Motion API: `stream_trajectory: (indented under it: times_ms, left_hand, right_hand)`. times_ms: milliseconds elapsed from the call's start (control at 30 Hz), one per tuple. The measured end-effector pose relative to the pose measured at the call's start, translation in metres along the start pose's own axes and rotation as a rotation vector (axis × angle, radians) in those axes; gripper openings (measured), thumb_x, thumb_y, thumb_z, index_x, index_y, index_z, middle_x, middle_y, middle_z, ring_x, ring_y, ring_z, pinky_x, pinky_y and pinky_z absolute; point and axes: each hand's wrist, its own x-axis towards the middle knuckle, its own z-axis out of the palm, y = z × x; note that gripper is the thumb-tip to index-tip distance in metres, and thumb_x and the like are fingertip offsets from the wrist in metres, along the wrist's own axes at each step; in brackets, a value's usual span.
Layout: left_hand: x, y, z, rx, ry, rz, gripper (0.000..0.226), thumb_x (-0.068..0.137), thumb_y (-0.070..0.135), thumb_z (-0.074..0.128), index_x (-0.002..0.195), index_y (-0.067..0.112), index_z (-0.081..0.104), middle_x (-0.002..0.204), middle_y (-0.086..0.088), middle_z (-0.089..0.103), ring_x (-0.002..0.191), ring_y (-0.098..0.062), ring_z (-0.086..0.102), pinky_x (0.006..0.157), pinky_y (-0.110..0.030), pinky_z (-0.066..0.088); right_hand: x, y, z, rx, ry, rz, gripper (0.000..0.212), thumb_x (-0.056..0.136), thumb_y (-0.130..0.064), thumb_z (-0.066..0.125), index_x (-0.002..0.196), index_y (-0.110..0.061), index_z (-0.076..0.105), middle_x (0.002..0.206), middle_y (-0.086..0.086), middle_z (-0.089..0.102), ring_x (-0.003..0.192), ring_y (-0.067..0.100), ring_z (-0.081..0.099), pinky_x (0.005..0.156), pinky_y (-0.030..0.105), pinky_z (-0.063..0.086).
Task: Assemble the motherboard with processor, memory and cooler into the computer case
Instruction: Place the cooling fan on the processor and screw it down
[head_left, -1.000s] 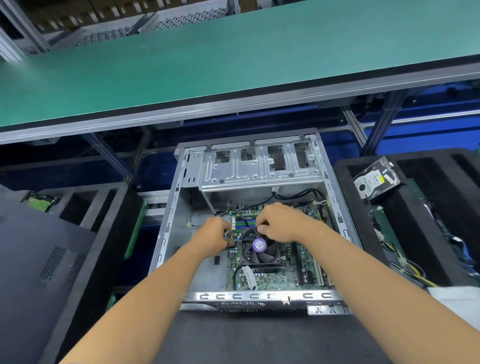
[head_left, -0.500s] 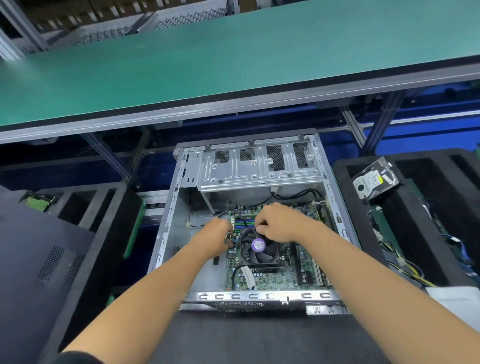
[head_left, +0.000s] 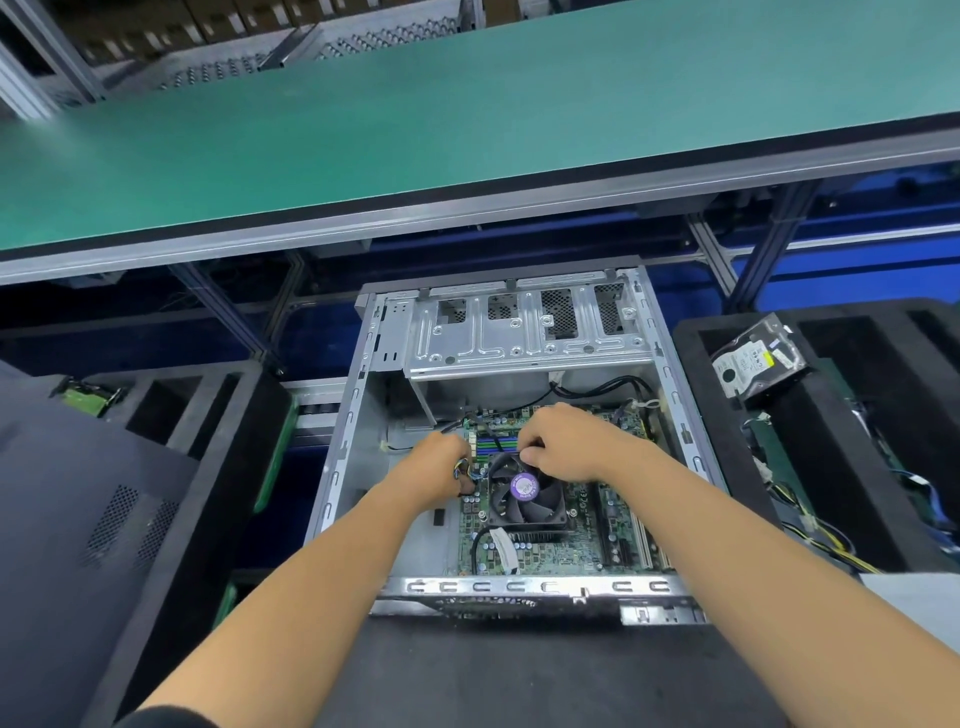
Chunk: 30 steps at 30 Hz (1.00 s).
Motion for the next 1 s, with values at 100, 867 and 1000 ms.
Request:
stream_trajectory:
  times_ms: [100, 867, 1000]
  left_hand:
    - [-0.001, -0.005, 0.000, -0.099, 0.010, -0.004, 0.032, 0.076, 0.023, 0.078, 0.099, 0.005, 0.063, 0.101, -0.011, 0.059, 0.092, -0.027, 0.056, 0.077, -0.034, 0.047]
    - [-0.024, 0.047, -0.017, 0.132, 0.020, 0.464, 0.077, 0.062, 0.074, 0.065, 0.114, 0.019, 0.047, 0.105, 0.001, 0.051, 0.094, -0.017, 0.046, 0.081, -0.034, 0.038]
    - [-0.013, 0.057, -0.001, 0.261, -0.045, 0.459, 0.087, 0.055, 0.066, 0.076, 0.114, 0.014, 0.038, 0.112, -0.004, 0.048, 0.101, -0.022, 0.045, 0.084, -0.034, 0.036]
  right_hand:
    - [0.000, 0.001, 0.000, 0.008, 0.007, 0.000, 0.020, 0.097, -0.017, 0.053, 0.086, -0.013, 0.068, 0.075, -0.004, 0.063, 0.067, 0.013, 0.055, 0.071, 0.033, 0.047]
    - [-0.002, 0.000, -0.008, -0.141, 0.272, 0.235, 0.019, 0.087, -0.010, 0.048, 0.099, -0.007, 0.063, 0.094, 0.014, 0.063, 0.077, 0.030, 0.053, 0.065, 0.033, 0.041]
    - [-0.003, 0.001, -0.009, -0.162, 0.334, 0.295, 0.023, 0.087, -0.013, 0.051, 0.106, -0.009, 0.062, 0.102, 0.013, 0.063, 0.077, 0.029, 0.051, 0.065, 0.033, 0.041]
